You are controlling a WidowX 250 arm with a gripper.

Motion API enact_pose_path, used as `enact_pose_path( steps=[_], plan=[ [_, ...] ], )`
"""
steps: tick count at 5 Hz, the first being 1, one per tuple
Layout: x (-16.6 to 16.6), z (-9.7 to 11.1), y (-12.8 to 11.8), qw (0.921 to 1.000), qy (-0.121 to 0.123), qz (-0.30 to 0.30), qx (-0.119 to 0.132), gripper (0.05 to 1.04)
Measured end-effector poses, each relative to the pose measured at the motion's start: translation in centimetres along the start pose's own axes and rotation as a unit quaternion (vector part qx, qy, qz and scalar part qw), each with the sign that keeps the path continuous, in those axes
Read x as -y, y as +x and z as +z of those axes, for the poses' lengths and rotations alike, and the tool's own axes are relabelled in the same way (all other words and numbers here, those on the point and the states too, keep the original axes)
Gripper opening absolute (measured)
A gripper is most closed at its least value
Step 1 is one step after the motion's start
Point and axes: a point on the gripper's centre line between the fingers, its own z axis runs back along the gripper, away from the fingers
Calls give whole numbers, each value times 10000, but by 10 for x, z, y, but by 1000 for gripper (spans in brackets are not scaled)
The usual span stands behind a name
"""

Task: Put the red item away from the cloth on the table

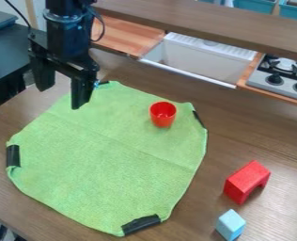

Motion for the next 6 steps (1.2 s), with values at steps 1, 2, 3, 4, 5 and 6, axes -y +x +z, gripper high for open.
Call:
enact_pose_path(
  steps=[1,2,3,4,5,6],
  plan=[
    [1,-8,1,9999,-36,-33,-111,1000],
    [5,-19,16,9996,-148,-232,54,1000],
    [10,-26,36,9982,-163,-449,349,1000],
    [19,-35,56,9962,-296,-554,599,1000],
    [27,-47,77,9928,-535,-646,850,1000],
    [37,-60,105,9937,-581,-494,822,1000]
  ],
)
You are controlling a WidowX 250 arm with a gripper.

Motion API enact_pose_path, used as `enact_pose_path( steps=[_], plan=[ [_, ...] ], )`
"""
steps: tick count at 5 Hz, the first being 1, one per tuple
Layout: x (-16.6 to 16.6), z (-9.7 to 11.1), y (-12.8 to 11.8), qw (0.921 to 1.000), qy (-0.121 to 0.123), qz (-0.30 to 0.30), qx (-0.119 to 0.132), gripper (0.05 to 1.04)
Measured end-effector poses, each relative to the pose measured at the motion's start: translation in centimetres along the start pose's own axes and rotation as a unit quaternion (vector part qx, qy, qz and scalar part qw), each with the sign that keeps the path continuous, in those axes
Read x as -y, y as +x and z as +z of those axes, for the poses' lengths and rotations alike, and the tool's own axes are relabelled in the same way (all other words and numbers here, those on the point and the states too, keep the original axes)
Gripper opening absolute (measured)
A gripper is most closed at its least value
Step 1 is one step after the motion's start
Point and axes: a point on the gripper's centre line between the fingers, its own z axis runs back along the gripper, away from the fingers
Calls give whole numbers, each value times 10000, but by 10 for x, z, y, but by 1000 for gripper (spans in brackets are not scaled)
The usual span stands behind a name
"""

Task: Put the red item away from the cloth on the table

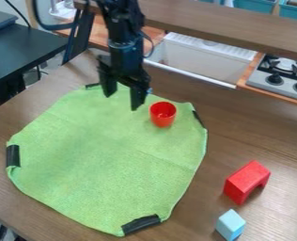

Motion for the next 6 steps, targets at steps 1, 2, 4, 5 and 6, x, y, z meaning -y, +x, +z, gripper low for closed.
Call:
enact_pose_path(
  steps=[1,2,4,5,6],
  plan=[
    [2,-14,17,9999,-90,63,-11,1000],
    [3,-22,27,9997,-212,73,-31,1000],
    [10,-25,32,9992,-363,120,-69,1000],
    [21,-28,38,9993,-347,95,-22,1000],
    [27,-35,41,9993,-343,139,-57,1000]
  ],
)
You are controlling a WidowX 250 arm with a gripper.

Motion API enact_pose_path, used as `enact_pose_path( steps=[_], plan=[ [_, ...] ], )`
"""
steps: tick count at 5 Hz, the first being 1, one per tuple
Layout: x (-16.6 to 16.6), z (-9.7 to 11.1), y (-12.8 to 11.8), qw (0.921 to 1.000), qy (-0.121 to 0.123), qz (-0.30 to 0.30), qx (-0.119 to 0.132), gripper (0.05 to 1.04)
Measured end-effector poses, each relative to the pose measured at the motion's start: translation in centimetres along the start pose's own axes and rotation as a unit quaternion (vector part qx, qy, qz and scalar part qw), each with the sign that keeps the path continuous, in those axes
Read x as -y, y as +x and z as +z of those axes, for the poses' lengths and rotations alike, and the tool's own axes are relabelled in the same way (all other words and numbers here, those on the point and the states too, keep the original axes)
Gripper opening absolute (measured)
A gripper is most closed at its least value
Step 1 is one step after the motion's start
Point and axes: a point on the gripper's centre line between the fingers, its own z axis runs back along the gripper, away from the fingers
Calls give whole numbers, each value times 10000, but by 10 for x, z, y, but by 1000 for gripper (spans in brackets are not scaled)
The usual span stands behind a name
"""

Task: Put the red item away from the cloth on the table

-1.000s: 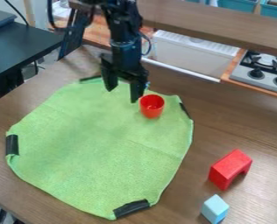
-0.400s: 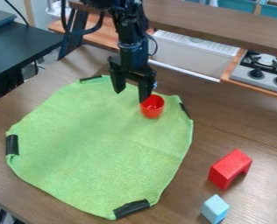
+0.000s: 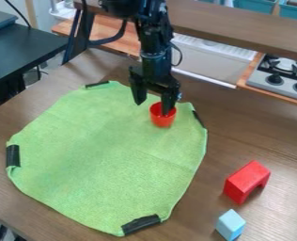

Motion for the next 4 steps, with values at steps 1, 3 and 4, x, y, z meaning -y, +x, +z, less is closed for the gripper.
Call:
enact_pose_path(
  steps=[1,3,4],
  plan=[
    [1,-10,3,9999,71,62,-58,960],
    [12,-14,7,9998,108,126,-69,384],
    [16,-15,8,9999,25,101,-53,162]
  ],
)
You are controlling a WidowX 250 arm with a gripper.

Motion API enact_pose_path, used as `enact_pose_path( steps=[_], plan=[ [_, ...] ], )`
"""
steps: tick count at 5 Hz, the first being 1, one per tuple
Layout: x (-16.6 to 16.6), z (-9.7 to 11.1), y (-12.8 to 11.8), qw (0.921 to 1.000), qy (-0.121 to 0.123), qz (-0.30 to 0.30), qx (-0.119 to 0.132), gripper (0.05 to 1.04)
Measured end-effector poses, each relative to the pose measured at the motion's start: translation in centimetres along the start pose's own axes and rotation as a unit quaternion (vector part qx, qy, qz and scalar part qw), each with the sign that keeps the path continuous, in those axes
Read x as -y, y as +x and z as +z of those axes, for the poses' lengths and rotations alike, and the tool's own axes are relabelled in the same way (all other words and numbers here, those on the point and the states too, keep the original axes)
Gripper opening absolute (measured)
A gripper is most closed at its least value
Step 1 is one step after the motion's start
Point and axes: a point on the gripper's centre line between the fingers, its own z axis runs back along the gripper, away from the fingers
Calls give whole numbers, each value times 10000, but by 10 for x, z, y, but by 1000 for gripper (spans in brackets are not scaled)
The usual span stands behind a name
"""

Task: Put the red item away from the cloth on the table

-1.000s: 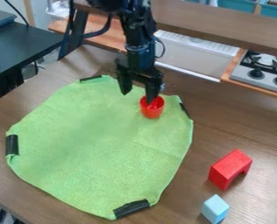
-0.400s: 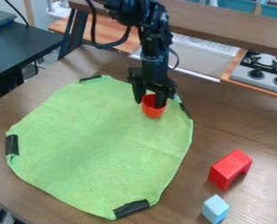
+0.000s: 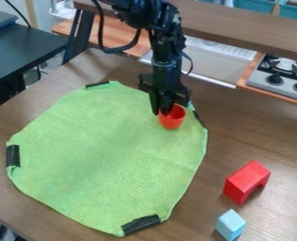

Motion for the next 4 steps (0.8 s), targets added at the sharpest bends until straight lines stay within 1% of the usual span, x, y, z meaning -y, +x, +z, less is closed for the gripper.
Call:
enact_pose_path(
  steps=[1,2,3,4],
  plan=[
    [8,0,-3,9998,-119,-82,-97,82],
    [25,5,-6,9990,-136,-276,-314,82],
    [55,25,4,9978,-353,-536,-152,82],
    [75,36,13,9975,-424,-560,-16,81]
  ],
)
